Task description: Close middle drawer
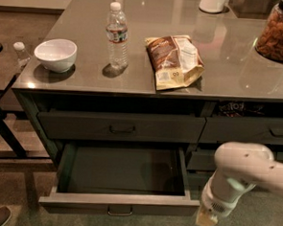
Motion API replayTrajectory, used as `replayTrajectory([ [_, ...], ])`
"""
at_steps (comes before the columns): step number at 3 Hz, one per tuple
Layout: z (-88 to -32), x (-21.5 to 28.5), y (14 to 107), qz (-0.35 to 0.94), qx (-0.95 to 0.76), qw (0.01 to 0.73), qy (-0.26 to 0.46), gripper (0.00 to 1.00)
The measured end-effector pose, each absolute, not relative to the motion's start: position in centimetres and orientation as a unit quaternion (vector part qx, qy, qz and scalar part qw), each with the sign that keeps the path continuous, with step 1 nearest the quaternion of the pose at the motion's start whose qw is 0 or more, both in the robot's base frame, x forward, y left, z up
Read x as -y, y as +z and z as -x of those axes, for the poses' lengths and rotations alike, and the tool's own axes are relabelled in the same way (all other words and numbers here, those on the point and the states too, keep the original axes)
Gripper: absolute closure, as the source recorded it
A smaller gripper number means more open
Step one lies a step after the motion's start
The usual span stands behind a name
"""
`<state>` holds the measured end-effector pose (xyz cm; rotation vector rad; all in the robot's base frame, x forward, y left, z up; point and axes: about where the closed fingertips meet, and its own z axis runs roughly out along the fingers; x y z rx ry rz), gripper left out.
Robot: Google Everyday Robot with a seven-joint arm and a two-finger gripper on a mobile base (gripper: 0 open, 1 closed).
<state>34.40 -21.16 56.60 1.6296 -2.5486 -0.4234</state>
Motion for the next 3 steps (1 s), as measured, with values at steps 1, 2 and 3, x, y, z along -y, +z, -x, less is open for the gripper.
replayTrajectory([
  [1, -34.6, 20.6, 50.6, -0.524, 0.836, 0.052, -0.155, 1.00],
  [2, -35.0, 20.2, 46.4, -0.519, 0.835, 0.059, -0.172, 1.00],
  [3, -34.6, 20.0, 45.8, -0.518, 0.835, 0.064, -0.178, 1.00],
])
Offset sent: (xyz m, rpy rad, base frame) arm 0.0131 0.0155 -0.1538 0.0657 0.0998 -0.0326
